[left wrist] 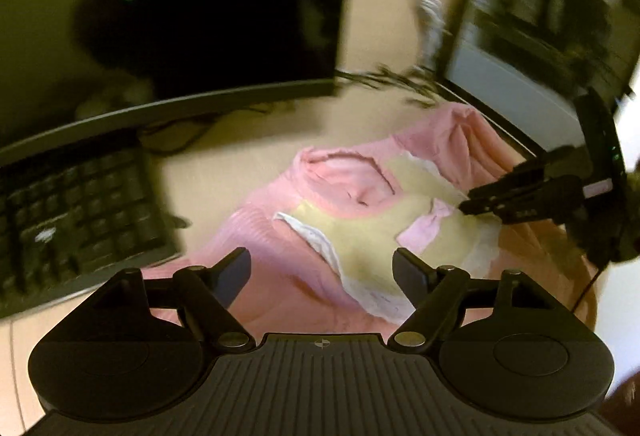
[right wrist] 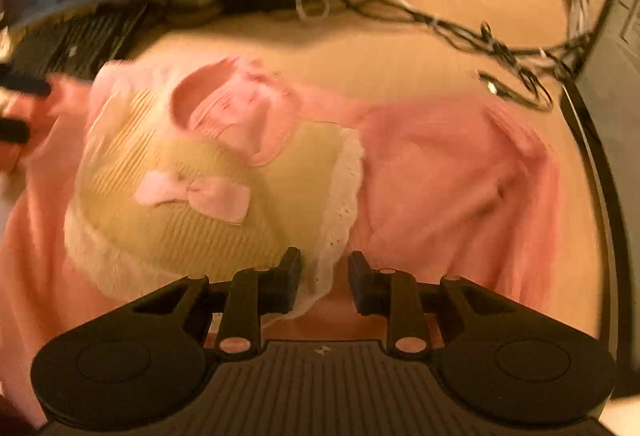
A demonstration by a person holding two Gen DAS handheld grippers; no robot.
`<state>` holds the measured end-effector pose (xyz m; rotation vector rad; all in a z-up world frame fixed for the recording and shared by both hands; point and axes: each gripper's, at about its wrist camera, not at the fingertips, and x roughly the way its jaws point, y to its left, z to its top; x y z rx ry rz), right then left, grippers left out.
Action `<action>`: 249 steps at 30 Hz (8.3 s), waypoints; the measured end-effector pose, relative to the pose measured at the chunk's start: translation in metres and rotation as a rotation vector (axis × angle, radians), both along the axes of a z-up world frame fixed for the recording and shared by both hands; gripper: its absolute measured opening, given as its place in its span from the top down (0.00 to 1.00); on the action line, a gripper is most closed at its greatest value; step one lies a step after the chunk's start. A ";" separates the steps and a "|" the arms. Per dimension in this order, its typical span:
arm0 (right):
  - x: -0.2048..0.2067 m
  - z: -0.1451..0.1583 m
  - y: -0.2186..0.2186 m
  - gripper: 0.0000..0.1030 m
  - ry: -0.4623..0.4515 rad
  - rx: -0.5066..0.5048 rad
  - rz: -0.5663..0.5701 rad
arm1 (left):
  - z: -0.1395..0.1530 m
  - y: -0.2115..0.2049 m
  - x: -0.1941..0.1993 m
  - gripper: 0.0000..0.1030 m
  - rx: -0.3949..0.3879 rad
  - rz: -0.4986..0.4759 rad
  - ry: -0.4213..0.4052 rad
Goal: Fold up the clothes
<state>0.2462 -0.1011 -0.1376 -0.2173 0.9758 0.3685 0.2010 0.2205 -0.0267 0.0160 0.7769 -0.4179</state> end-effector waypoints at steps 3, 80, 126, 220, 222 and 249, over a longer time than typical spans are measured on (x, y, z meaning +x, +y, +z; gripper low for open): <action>0.009 0.025 -0.001 0.66 -0.081 -0.007 0.048 | -0.003 -0.007 0.002 0.19 0.022 -0.082 0.009; 0.118 0.039 -0.018 0.96 0.101 0.281 0.050 | -0.013 -0.021 0.062 0.89 0.080 -0.034 0.028; 0.107 0.065 0.035 0.53 -0.195 0.012 0.340 | -0.010 -0.009 0.096 0.76 0.076 0.074 0.001; -0.062 0.043 0.057 0.92 0.131 0.158 0.373 | 0.020 -0.026 -0.048 0.36 0.108 -0.168 0.030; -0.062 0.043 0.066 0.92 0.091 0.108 0.364 | 0.012 -0.030 -0.039 0.33 0.115 -0.201 0.061; 0.038 0.079 -0.001 0.34 -0.036 0.270 0.074 | 0.011 0.042 -0.017 0.22 0.006 0.094 0.054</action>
